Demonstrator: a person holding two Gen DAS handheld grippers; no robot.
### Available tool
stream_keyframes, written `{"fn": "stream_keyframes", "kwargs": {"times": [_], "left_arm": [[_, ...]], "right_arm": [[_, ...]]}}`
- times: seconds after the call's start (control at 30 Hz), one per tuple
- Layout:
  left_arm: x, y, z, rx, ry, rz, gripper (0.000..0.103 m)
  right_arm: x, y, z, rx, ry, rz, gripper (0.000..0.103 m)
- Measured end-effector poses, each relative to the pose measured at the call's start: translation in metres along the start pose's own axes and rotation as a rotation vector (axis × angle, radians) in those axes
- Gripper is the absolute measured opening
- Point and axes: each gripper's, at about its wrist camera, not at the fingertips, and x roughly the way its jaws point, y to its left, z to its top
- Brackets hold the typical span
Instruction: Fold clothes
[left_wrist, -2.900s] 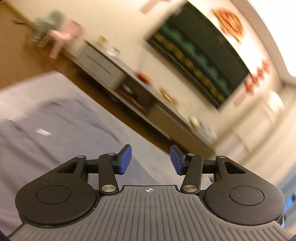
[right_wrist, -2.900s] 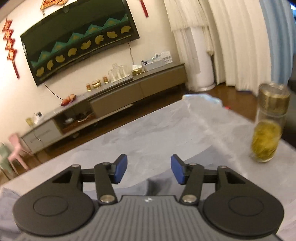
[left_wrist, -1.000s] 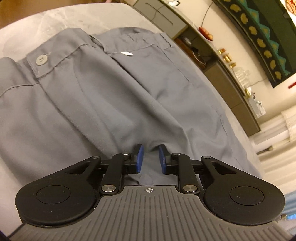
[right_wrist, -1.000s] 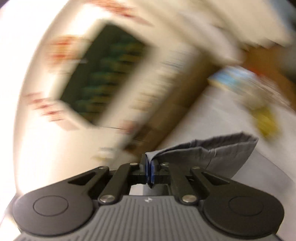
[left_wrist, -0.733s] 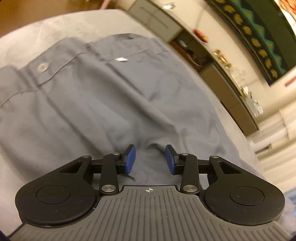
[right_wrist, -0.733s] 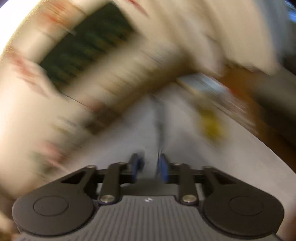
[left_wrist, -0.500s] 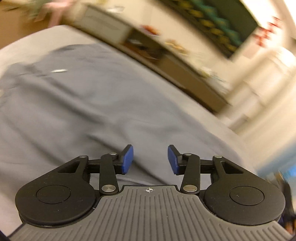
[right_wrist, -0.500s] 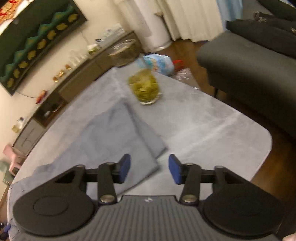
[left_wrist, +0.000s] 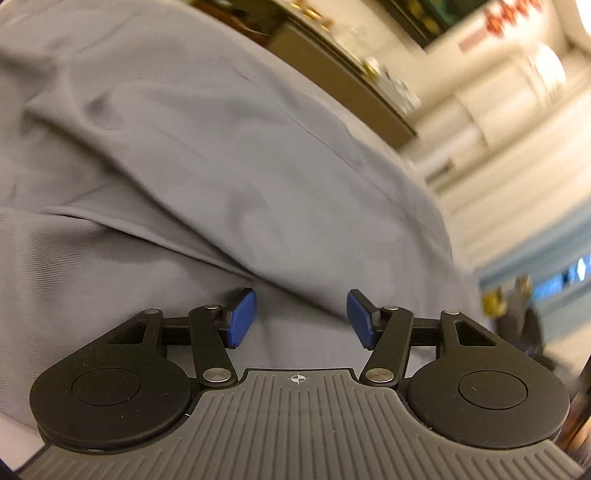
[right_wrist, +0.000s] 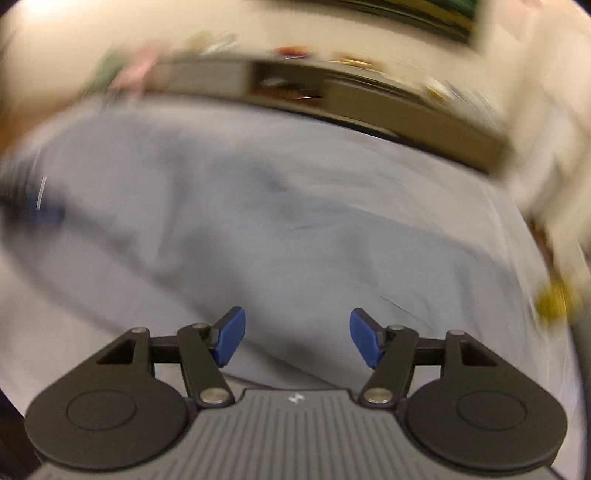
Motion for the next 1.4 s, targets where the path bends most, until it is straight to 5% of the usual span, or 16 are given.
{"fn": "stream_keyframes", "kwargs": {"times": [0.17, 0.2, 0.23, 0.27, 0.4, 0.5, 0.57, 0.63, 0.83, 0.9, 0.97, 1.0, 1.03, 1.27, 1.37, 1.4], "left_arm": [[-0.002, 0.018, 0.015, -0.124, -0.071, -0.045, 0.057], [0.000, 0.019, 0.017, -0.132, -0.082, -0.054, 0.057], [0.001, 0.018, 0.019, -0.137, -0.095, -0.060, 0.057], [0.001, 0.018, 0.021, -0.138, -0.112, -0.068, 0.052], [-0.017, 0.009, 0.026, -0.110, -0.200, -0.148, 0.047], [-0.015, 0.003, 0.026, -0.113, -0.195, -0.140, 0.048], [-0.011, 0.003, 0.021, -0.126, -0.171, -0.109, 0.048], [-0.009, 0.000, 0.017, -0.119, -0.152, -0.095, 0.048], [-0.005, 0.000, 0.006, -0.114, -0.123, -0.031, 0.047], [-0.002, 0.006, 0.005, -0.130, -0.115, -0.001, 0.046], [-0.002, 0.010, 0.005, -0.139, -0.112, 0.010, 0.044], [-0.003, 0.012, 0.005, -0.142, -0.111, 0.013, 0.044], [-0.003, 0.012, 0.006, -0.144, -0.111, 0.019, 0.044], [-0.002, 0.005, 0.007, -0.138, -0.094, 0.053, 0.043], [-0.018, 0.006, 0.008, -0.150, -0.102, 0.035, 0.042], [-0.031, 0.008, 0.010, -0.159, -0.126, 0.014, 0.042]], "right_arm": [[0.041, 0.063, 0.010, -0.321, 0.011, -0.087, 0.059], [0.049, 0.066, 0.011, -0.350, 0.023, -0.107, 0.039], [0.051, 0.065, 0.013, -0.357, 0.022, -0.119, 0.002], [0.048, 0.061, 0.017, -0.334, 0.001, -0.136, 0.001], [-0.008, 0.005, 0.040, 0.001, -0.180, -0.002, 0.000], [-0.020, -0.024, 0.050, 0.070, -0.202, 0.009, 0.002], [-0.010, -0.032, 0.055, 0.084, -0.181, 0.032, 0.021], [-0.001, -0.034, 0.062, 0.086, -0.181, 0.037, 0.061], [0.066, -0.023, 0.116, -0.095, -0.138, 0.193, 0.084], [0.090, -0.012, 0.128, -0.158, -0.094, 0.241, 0.084], [0.113, -0.004, 0.132, -0.178, -0.038, 0.292, 0.070], [0.122, -0.003, 0.133, -0.187, 0.013, 0.355, 0.023], [0.125, -0.004, 0.135, -0.184, 0.051, 0.410, 0.003], [0.104, -0.038, 0.155, 0.040, -0.123, 0.236, 0.003], [0.131, -0.021, 0.151, 0.007, -0.021, 0.135, 0.018], [0.129, -0.013, 0.148, -0.008, -0.030, 0.067, 0.033]]}}
